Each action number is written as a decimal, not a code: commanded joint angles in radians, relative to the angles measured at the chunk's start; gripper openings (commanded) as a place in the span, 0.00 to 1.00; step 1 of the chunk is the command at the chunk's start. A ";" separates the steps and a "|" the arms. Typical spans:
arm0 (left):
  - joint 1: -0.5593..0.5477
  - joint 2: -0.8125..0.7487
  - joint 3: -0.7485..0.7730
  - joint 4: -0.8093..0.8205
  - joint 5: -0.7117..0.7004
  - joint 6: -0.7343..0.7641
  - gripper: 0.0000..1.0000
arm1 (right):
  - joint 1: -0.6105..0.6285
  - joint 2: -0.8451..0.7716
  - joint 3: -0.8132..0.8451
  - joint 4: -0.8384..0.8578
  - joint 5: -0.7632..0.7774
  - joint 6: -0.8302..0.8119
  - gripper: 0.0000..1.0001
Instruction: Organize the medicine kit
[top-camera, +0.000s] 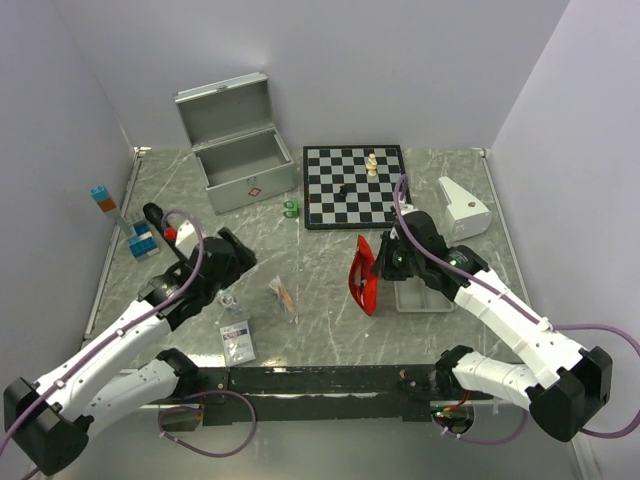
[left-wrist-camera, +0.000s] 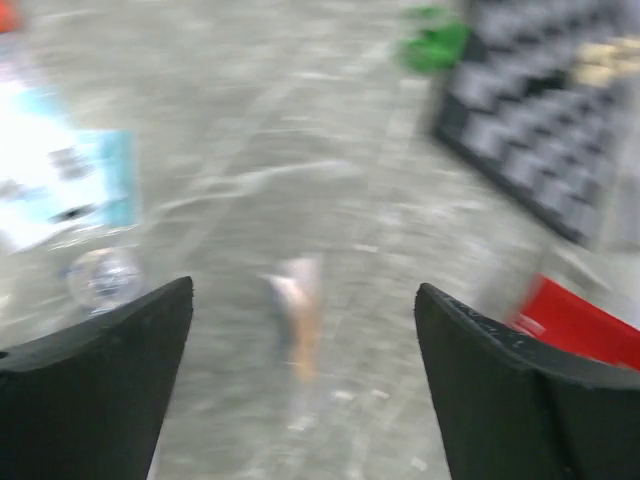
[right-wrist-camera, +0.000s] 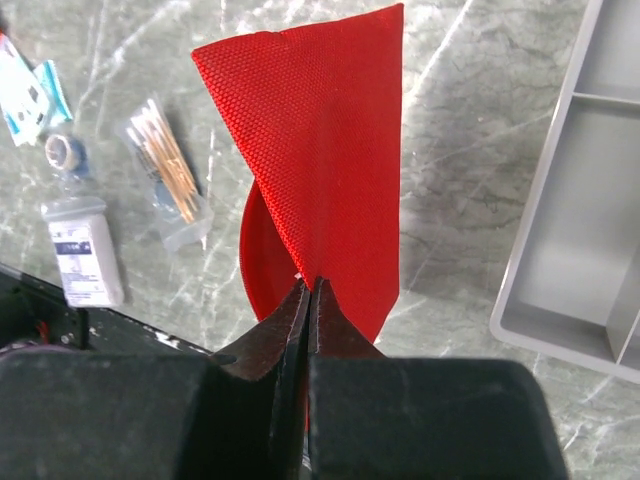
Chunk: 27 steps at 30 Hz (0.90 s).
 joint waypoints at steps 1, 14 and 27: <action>0.087 -0.011 -0.045 -0.185 -0.080 -0.128 0.98 | 0.000 -0.024 -0.021 0.068 -0.014 -0.023 0.00; 0.426 0.177 -0.177 0.022 0.156 -0.105 0.91 | 0.002 -0.017 -0.082 0.142 -0.071 -0.020 0.00; 0.484 0.318 -0.220 0.174 0.198 -0.062 0.76 | 0.000 -0.018 -0.096 0.153 -0.068 -0.027 0.00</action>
